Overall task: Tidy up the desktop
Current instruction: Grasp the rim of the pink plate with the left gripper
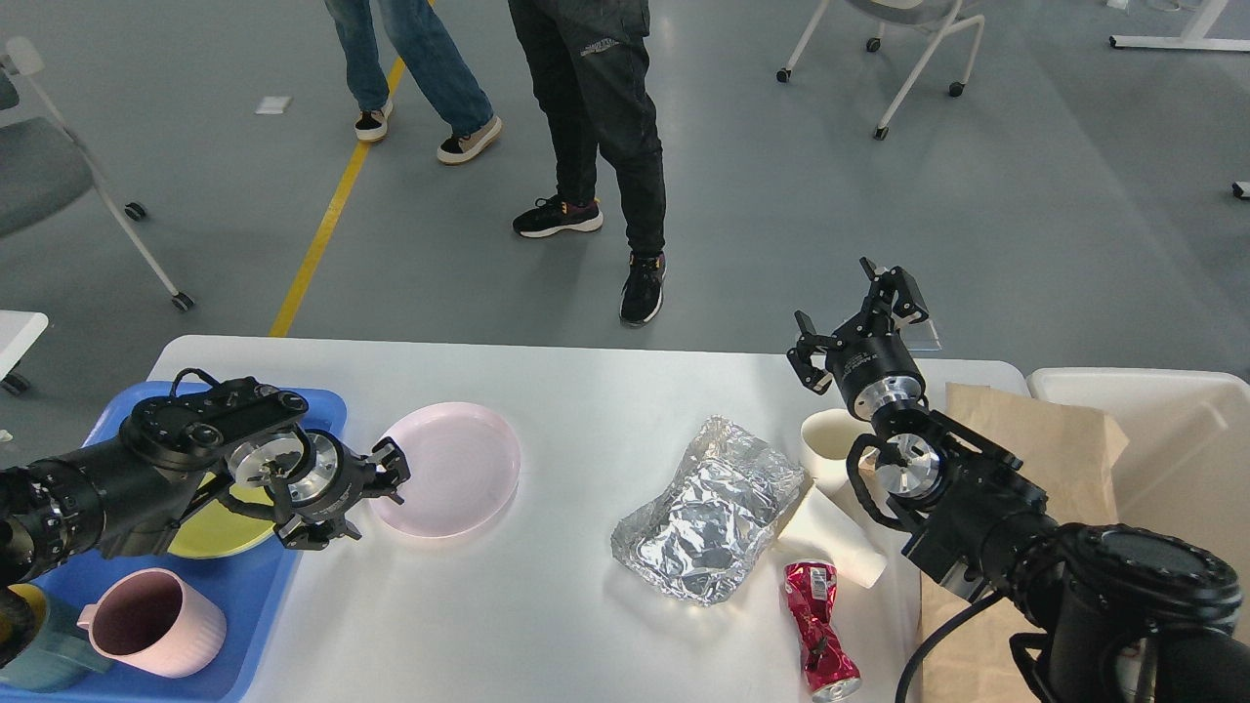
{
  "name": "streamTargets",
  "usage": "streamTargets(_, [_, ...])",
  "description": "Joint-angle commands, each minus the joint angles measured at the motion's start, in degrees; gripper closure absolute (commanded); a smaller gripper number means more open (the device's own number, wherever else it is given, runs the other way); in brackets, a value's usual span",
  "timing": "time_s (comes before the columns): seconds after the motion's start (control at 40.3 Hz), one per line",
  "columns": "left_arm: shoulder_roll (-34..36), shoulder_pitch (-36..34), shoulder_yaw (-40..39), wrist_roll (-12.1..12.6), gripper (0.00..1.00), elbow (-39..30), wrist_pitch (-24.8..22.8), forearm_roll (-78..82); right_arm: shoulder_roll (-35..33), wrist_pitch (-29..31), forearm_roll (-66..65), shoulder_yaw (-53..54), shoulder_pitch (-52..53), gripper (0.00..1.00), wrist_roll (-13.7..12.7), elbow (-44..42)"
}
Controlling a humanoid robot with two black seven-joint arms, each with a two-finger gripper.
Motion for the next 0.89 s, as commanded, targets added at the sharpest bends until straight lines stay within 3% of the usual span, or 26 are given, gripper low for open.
streamTargets(0.0, [-1.55, 0.26, 0.11, -0.03, 0.41, 2.63, 0.16, 0.91, 0.00, 0.00, 0.00, 0.00, 0.00, 0.00, 0.00, -0.05])
streamTargets(0.869, [-5.86, 2.37, -0.33, -0.21, 0.45, 5.80, 1.74, 5.48, 0.00, 0.00, 0.00, 0.00, 0.00, 0.00, 0.00, 0.04])
